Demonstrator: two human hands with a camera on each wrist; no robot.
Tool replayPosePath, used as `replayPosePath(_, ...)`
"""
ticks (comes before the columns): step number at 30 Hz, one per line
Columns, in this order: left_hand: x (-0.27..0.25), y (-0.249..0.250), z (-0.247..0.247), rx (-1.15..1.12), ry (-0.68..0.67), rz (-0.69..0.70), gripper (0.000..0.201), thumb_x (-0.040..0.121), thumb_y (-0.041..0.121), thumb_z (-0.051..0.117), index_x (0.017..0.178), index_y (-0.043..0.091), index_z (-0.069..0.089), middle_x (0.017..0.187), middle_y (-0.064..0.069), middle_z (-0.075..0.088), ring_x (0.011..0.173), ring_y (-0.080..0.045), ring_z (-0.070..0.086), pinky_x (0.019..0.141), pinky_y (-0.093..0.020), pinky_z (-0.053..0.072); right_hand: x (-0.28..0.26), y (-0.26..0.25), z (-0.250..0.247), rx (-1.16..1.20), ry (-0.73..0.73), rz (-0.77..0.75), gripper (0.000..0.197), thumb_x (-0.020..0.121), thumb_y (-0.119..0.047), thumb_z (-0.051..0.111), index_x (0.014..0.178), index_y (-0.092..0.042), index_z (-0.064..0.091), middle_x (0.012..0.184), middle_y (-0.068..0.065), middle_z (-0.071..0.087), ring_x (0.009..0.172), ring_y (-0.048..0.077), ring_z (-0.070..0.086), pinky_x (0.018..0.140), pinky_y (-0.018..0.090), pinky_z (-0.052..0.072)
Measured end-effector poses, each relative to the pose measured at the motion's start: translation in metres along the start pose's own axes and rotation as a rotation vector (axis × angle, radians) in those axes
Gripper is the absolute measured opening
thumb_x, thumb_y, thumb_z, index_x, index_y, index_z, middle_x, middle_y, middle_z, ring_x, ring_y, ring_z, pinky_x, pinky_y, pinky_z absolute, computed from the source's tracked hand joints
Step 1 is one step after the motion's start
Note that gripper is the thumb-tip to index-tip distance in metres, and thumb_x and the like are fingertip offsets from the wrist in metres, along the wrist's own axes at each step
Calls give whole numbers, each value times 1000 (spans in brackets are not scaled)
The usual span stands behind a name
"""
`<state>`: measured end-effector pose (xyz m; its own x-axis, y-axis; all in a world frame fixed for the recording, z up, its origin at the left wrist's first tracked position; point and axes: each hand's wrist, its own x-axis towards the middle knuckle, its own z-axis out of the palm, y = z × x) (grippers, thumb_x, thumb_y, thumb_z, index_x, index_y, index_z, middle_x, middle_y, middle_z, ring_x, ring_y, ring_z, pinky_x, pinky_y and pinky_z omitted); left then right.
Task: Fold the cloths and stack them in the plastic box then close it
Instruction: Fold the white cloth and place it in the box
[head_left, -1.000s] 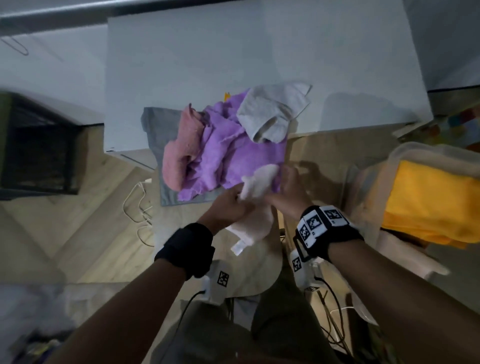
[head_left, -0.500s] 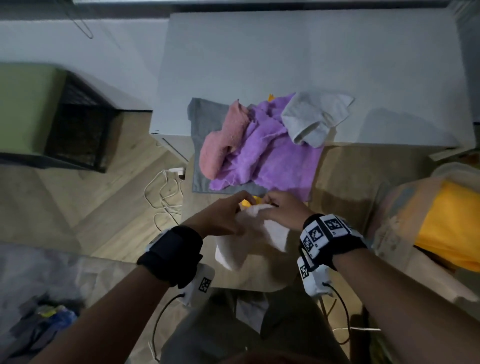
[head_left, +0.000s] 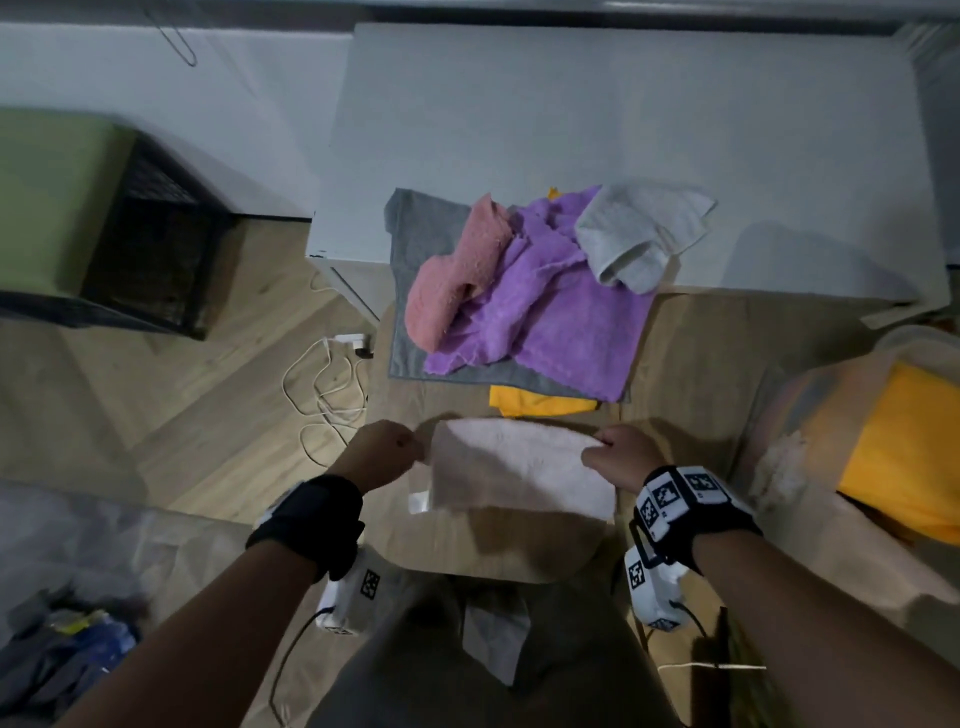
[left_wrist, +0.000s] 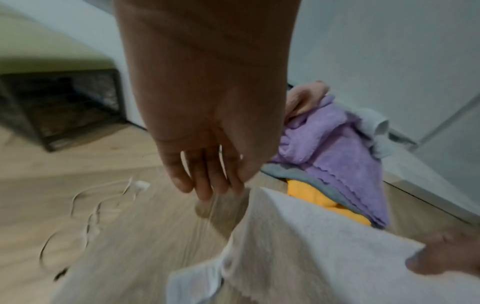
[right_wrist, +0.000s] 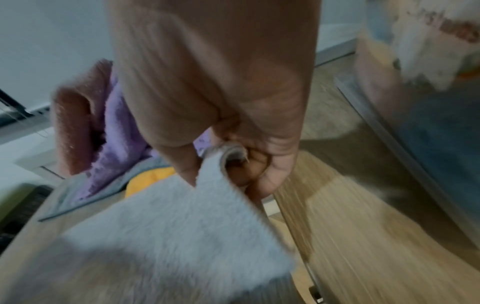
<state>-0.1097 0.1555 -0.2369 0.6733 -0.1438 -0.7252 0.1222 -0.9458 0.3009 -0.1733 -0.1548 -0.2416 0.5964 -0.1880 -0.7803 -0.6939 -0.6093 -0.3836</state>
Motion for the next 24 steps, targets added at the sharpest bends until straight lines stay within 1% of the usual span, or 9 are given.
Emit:
replayPosePath(3,6,-2,24,-188,133,-56,15,93,22,56,91,10,63,95,-9,69,95,-29,64,71,-27,39,4,10,14,56,47,78,5,85,-21,59,88,-17,60,89,2,58,95,29,58,75,28,39)
replayPosePath(5,7,2,40,-296,173,-95,28,88,29,66,106,8,61,102,-6,68,98,-25,63,76,-28,42,2,16,24,121,75,96,38,85,-19,62,123,-18,55,115,5,58,111,29,56,83,28,39)
replayPosePath(7,8,9,51,-302,205,-90,44,82,34,72,112,4,59,107,-10,64,104,-27,59,78,-28,41,0,20,30,171,128,87,56,83,-16,64,135,-19,43,127,8,55,115,29,55,88,30,42)
replayPosePath(11,9,27,61,-167,211,-35,46,86,40,69,108,1,59,108,-18,58,112,-33,46,93,-37,39,3,26,34,174,191,205,64,79,-21,66,138,-15,40,134,12,52,120,34,52,97,39,45)
replayPosePath(14,15,36,65,-59,225,-12,49,86,48,65,112,6,59,116,-13,59,115,-33,42,95,-37,31,3,28,32,151,169,258,60,83,-22,63,138,-10,41,135,15,52,121,36,52,89,34,43)
replayPosePath(16,17,43,69,-41,205,-20,49,87,42,66,117,4,57,120,-15,57,117,-34,44,94,-35,31,2,30,32,175,148,252,55,85,-19,60,137,-10,43,135,16,52,119,36,54,85,32,40)
replayPosePath(18,17,46,71,-116,145,-44,50,88,33,66,121,-2,52,122,-21,55,115,-37,48,90,-35,37,2,31,33,193,155,228,48,84,-17,59,130,-13,46,128,15,56,112,35,56,86,34,43)
replayPosePath(21,16,45,73,-300,35,-77,43,88,26,66,117,-1,48,119,-19,58,108,-35,56,75,-31,38,1,33,38,258,117,198,48,82,-17,61,127,-17,44,119,10,57,104,31,57,85,36,46)
replayPosePath(24,9,35,68,-411,131,-90,27,88,24,65,100,5,48,95,-13,61,95,-34,59,69,-31,36,1,33,43,286,43,174,51,81,-17,64,128,-20,45,116,6,56,104,28,57,91,39,48)
